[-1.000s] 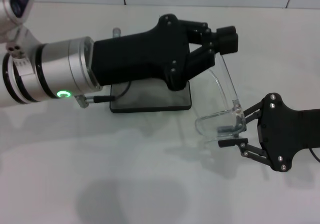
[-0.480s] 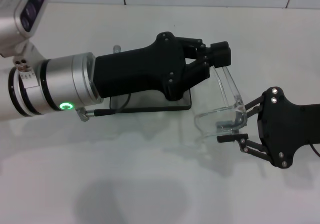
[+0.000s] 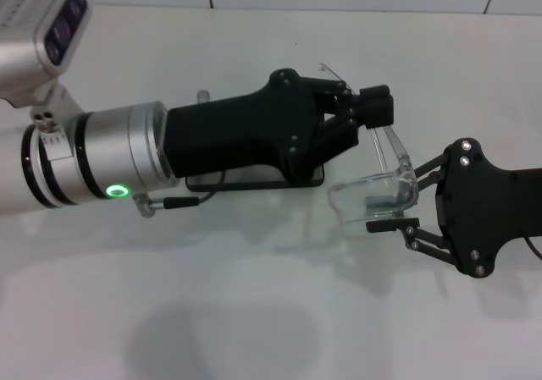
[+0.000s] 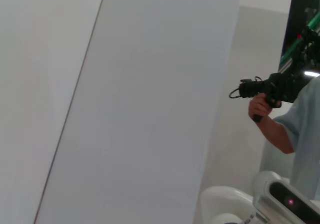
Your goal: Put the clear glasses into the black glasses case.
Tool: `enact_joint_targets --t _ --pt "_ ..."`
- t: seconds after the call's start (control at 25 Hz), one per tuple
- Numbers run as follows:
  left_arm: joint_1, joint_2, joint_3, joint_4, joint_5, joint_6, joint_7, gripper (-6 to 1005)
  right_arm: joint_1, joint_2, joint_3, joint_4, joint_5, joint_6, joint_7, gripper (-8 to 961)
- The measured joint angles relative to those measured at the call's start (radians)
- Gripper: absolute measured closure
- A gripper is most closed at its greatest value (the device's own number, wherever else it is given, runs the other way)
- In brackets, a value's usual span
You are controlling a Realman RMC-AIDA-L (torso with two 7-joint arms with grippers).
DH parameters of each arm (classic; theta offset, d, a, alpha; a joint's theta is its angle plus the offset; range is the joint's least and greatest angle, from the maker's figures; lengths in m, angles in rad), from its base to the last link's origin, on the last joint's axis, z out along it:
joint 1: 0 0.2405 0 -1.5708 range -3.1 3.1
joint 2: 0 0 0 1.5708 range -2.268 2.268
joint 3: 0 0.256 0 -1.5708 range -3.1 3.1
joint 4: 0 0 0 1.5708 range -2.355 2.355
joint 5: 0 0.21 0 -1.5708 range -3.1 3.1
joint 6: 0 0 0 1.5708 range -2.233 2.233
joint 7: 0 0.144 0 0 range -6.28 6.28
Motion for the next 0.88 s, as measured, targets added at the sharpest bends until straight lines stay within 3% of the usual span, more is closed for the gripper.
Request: enact_joint_targets --t 0.88 --pt "0.006 -0.001 0.055 -0.051 -0.002 0.001 -0.010 927 0.002 0.000 0.002 -0.002 0.003 0.007 -0.001 843"
